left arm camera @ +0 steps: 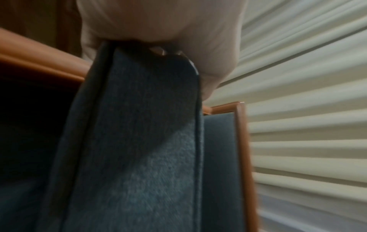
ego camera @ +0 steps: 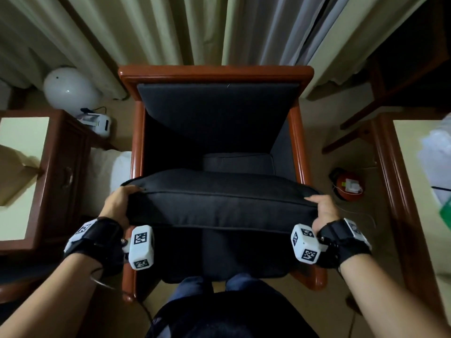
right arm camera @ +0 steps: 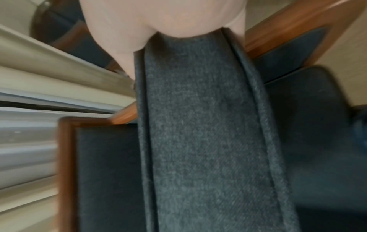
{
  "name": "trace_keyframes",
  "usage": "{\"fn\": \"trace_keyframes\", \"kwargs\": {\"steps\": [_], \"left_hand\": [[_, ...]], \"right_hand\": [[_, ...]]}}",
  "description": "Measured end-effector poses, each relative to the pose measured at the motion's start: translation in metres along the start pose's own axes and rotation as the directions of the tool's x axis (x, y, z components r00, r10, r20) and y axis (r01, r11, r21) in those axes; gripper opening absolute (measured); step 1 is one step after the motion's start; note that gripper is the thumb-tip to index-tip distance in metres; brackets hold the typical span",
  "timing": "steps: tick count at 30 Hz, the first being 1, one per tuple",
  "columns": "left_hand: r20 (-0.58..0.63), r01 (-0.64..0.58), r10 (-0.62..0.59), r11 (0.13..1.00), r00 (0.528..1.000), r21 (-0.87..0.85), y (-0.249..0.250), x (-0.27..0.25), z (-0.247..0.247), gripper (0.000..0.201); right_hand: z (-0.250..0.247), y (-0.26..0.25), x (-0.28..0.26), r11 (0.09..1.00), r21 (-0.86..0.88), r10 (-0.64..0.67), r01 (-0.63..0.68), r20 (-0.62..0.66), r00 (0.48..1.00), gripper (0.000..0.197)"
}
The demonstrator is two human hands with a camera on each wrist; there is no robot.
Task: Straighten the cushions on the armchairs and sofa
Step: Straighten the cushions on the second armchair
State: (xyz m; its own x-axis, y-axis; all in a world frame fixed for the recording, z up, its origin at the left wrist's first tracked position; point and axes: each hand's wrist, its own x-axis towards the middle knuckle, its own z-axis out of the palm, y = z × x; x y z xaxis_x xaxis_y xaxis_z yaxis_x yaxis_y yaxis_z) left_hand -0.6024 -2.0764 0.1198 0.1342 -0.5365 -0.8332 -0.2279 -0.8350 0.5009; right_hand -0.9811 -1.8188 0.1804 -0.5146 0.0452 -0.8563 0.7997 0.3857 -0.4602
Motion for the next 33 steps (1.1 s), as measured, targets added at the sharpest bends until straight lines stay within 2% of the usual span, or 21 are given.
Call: {"fn": "trace_keyframes", "kwargs": {"steps": [2,5,7,8,9,12,13,14,15,18,19,20,22,24,26,27,28,29,31,33], "left_hand": [[0.008,-0.065,0.065,0.998,0.998,-0.024,0.017,-0.016,0.007,0.063],[0.083,-0.129,0.129,0.992,0.988,-0.017,0.035,-0.018,0.008,0.059],[0.084,-0.115,0.120,0.992,0.989,-0.059,0.042,-0.005,0.005,0.074],[0.062,-0.114,0.121,0.988,0.991,-0.105,0.044,0.001,0.005,0.079],[0.070,-0.121,0.132,0.983,0.989,-0.139,0.048,-0.001,0.009,0.076],[0.143,-0.098,0.118,0.985,0.983,-0.139,0.052,-0.015,0.030,0.030],[0.156,-0.072,0.092,0.989,0.984,-0.128,0.050,-0.014,0.038,0.020],[0.156,-0.047,0.063,0.994,0.986,-0.102,0.047,-0.011,0.044,0.020],[0.143,-0.021,0.030,0.998,0.989,-0.064,0.040,-0.001,0.045,0.029],[0.039,0.055,-0.056,0.998,0.998,0.013,0.004,0.053,0.032,0.096],[0.010,0.085,-0.085,0.996,0.996,0.022,-0.003,0.055,0.032,0.100],[-0.013,0.096,-0.095,0.995,0.995,0.033,-0.006,0.054,0.034,0.096],[-0.025,0.125,-0.124,0.991,0.992,0.041,-0.005,0.039,0.037,0.087],[-0.019,0.167,-0.166,0.986,0.986,0.024,-0.011,0.048,0.034,0.096],[-0.014,0.158,-0.158,0.987,0.987,0.022,-0.020,0.080,0.027,0.110],[-0.011,0.143,-0.143,0.990,0.990,0.016,-0.018,0.088,0.027,0.112],[-0.007,0.131,-0.131,0.991,0.991,-0.003,-0.011,0.093,0.027,0.110],[-0.005,0.107,-0.107,0.994,0.994,0.003,0.004,0.079,0.034,0.107],[-0.010,0.010,-0.010,0.999,1.000,0.030,0.038,0.052,0.051,0.092],[-0.042,-0.093,0.096,0.994,0.995,0.052,0.068,0.043,0.062,0.082]], "right_hand": [[0.003,-0.014,0.001,0.999,-0.004,-0.043,0.042,-0.025,0.999,0.022],[0.009,-0.029,0.001,0.992,-0.030,-0.124,0.124,-0.020,0.992,0.058],[0.016,-0.041,-0.008,0.987,-0.028,-0.158,0.159,0.018,0.987,0.064],[0.019,-0.046,-0.011,0.984,-0.016,-0.179,0.179,0.030,0.983,0.062],[0.022,-0.050,-0.007,0.983,0.013,-0.184,0.184,0.049,0.982,0.056],[0.034,-0.056,0.000,0.990,0.058,-0.133,0.126,0.134,0.982,0.012],[0.039,-0.055,0.010,0.993,0.061,-0.113,0.105,0.153,0.982,0.007],[0.043,-0.051,0.019,0.994,0.058,-0.101,0.094,0.144,0.984,0.017],[0.046,-0.044,0.033,0.994,0.057,-0.099,0.092,0.136,0.986,0.031],[0.043,-0.007,0.127,0.988,-0.060,-0.139,0.143,0.067,0.988,0.071],[0.042,0.001,0.141,0.987,-0.101,-0.125,0.129,0.040,0.991,0.080],[0.042,0.005,0.147,0.992,-0.084,-0.097,0.097,0.014,0.995,0.083],[0.041,0.010,0.157,0.983,-0.165,-0.083,0.086,0.023,0.996,0.078],[0.053,-0.003,0.114,0.982,-0.171,-0.074,0.075,0.014,0.997,0.064],[0.058,-0.010,0.115,0.984,-0.155,-0.085,0.084,-0.003,0.996,0.041],[0.061,-0.014,0.120,0.987,-0.137,-0.090,0.088,-0.009,0.996,0.041],[0.063,-0.020,0.128,0.992,-0.096,-0.086,0.083,-0.024,0.996,0.052],[0.067,-0.027,0.131,0.991,-0.085,-0.107,0.102,-0.057,0.993,0.064],[0.077,-0.046,0.136,0.984,-0.056,-0.173,0.169,-0.076,0.982,0.072],[0.094,-0.072,0.093,0.981,-0.112,-0.165,0.157,-0.071,0.984,0.074]]}}
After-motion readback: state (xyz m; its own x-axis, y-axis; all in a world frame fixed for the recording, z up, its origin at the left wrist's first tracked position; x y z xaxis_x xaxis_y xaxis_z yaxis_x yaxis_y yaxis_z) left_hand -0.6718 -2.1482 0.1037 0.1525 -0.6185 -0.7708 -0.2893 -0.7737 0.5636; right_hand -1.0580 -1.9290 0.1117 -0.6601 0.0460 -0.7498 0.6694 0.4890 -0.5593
